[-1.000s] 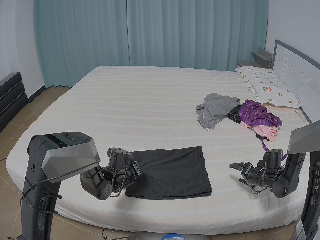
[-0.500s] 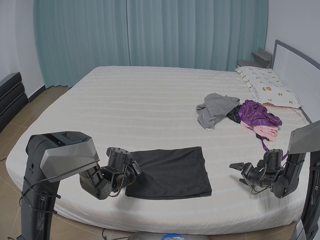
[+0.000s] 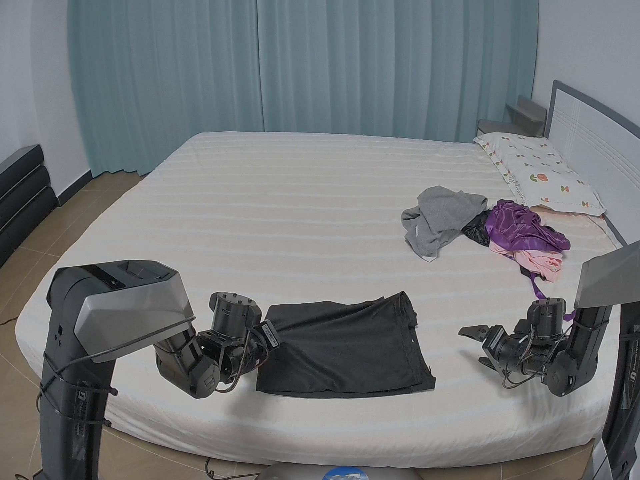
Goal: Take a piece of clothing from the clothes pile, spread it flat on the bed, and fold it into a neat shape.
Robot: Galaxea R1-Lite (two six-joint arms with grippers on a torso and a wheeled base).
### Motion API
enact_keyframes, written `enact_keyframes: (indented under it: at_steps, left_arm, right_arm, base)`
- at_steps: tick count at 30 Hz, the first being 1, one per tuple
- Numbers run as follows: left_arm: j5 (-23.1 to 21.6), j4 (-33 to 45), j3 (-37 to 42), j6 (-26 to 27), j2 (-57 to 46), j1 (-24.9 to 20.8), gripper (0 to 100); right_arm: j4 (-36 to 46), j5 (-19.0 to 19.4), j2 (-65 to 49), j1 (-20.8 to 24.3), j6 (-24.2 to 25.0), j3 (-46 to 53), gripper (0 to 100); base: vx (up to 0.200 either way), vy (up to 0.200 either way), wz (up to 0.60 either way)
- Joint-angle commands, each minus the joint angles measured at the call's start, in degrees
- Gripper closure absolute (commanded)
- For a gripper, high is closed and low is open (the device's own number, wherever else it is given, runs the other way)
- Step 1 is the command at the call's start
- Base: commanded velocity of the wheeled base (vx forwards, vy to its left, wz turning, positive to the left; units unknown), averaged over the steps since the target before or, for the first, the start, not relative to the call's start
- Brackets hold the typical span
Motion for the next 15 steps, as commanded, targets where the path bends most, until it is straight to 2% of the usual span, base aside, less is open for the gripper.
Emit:
enact_keyframes:
  at_steps: [1, 15]
  left_arm:
    - [0.06, 0.00, 0.33, -0.03, -0.45, 0.05, 100]
    - [0.06, 0.00, 0.77, -0.38, -1.15, 0.93, 100]
  right_arm:
    - [-0.04, 0.03, 0.04, 0.00, 0.00, 0.01, 0]
    - [-0.04, 0.03, 0.04, 0.00, 0.00, 0.01, 0]
  base:
    - [0.000, 0.200, 0.00]
    - [0.000, 0.200, 0.00]
